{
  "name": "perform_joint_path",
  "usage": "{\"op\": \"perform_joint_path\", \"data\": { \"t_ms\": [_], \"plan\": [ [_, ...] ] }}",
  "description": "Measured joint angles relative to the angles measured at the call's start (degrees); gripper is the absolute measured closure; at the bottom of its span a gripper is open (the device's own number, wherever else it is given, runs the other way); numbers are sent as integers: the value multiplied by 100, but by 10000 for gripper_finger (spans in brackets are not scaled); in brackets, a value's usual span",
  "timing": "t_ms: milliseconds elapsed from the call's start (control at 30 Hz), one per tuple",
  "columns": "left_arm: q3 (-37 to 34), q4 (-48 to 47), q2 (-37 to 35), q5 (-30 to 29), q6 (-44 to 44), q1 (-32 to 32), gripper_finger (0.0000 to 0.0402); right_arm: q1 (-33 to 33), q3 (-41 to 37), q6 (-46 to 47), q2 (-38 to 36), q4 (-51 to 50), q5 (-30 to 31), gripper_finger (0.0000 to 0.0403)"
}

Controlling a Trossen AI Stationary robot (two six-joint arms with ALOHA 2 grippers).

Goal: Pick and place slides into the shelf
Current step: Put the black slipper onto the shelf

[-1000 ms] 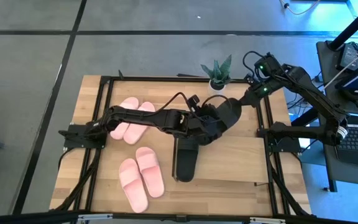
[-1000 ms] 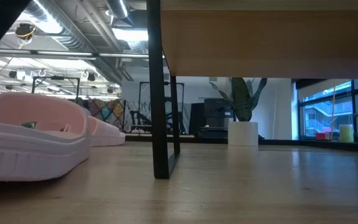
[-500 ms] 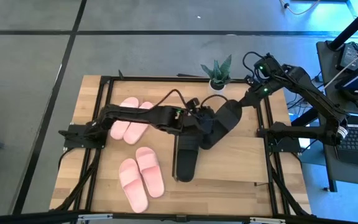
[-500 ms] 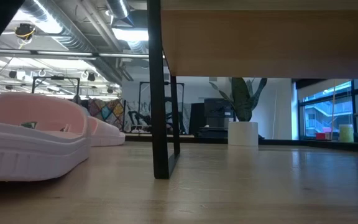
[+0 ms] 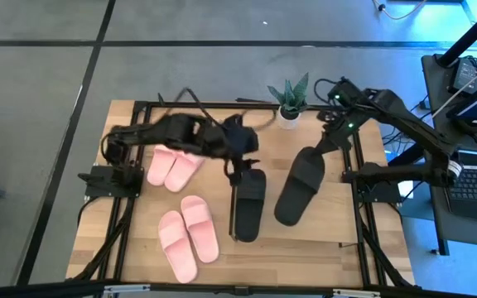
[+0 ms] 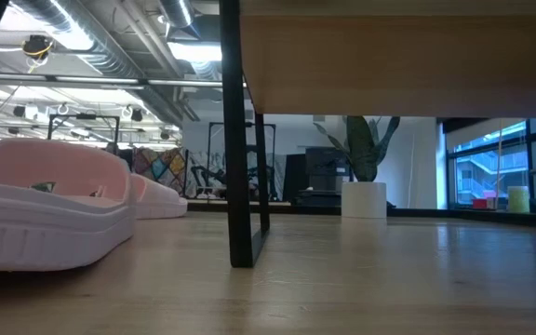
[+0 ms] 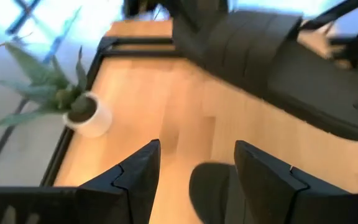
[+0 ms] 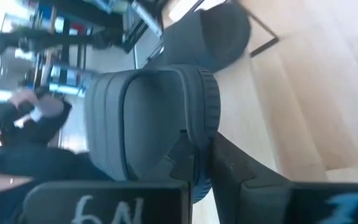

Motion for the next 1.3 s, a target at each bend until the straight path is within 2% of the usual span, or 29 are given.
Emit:
{"op": "perform_joint_path", "data": {
  "t_ms": [233,500,633,767,967,1100,1200,1300],
  "plan": [
    [-11,-28,-77,1267,520,618,204,586,0,-551,592,224,21,370],
    [-701,259,-213,2695,1113,1274,205,1080,0,-737,1174,439,20,370],
    [-1780,1177,-689,3334,1235,1576,206,1297,0,-659,1432,684,22,370],
    [-3205,2379,-1477,3675,1136,1804,207,1427,0,-565,1610,860,31,371],
    [-5383,4342,-2624,3667,802,1939,207,1501,-2,-374,1789,1154,69,371],
    [-6570,5678,-3178,3602,393,1976,208,1551,-2,-225,1903,1377,80,371],
    [-7168,6224,-3414,3602,128,1972,208,1588,-2,-236,2010,1377,79,371],
    [-7472,6398,-3493,3605,-104,1971,208,1639,-2,-236,2127,1406,80,371]
  ]
}}
